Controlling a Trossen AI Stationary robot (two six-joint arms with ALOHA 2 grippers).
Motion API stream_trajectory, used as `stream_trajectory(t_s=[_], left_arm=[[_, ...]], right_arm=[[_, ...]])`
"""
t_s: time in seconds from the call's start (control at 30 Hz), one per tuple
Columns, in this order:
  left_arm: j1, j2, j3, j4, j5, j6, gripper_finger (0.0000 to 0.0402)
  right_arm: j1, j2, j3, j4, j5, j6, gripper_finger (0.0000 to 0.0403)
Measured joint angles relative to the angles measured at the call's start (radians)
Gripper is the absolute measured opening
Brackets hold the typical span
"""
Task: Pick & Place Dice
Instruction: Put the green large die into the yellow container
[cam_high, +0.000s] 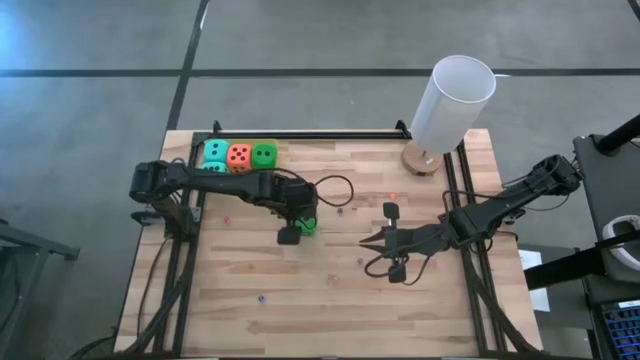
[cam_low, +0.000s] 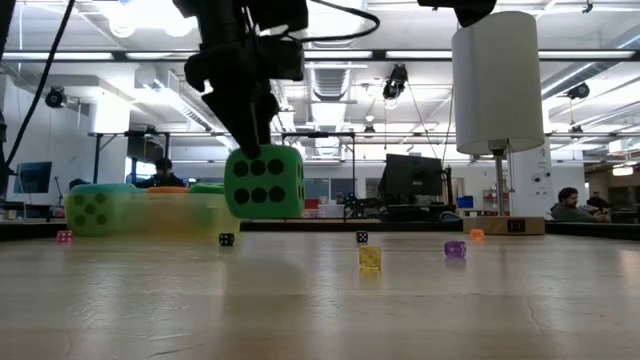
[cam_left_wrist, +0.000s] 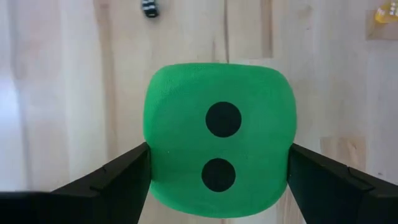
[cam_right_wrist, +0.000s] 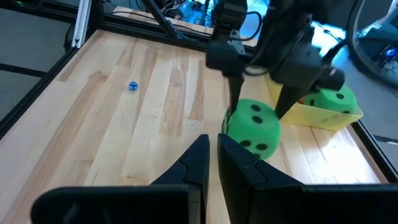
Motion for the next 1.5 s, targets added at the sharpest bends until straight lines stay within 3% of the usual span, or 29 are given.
stream_trajectory(t_s=[0.57,0.77,1.1,1.27,1.5], left_arm=[[0.073,-0.188,0.001,-0.219,-0.117,-0.238,0.0349],[0.108,-0.277,-0.010,-0.347,-0.247,-0.413,0.0349],[0.223,-0.430,-0.136,-0.383,-0.383,-0.741,0.0352],[0.325,-0.465,-0.215,-0.381,-0.391,-0.870,0.0357],[0.420,-0.463,-0.281,-0.309,-0.330,-0.885,0.0355]], right_arm=[[0.000,0.000,0.000,0.000,0.000,0.000,0.0028],[0.000,0.000,0.000,0.000,0.000,0.000,0.0028],[0.000,0.000,0.000,0.001,0.000,0.000,0.0028],[0.000,0.000,0.000,0.001,0.000,0.000,0.0028],[0.000,0.000,0.000,0.001,0.000,0.000,0.0028]])
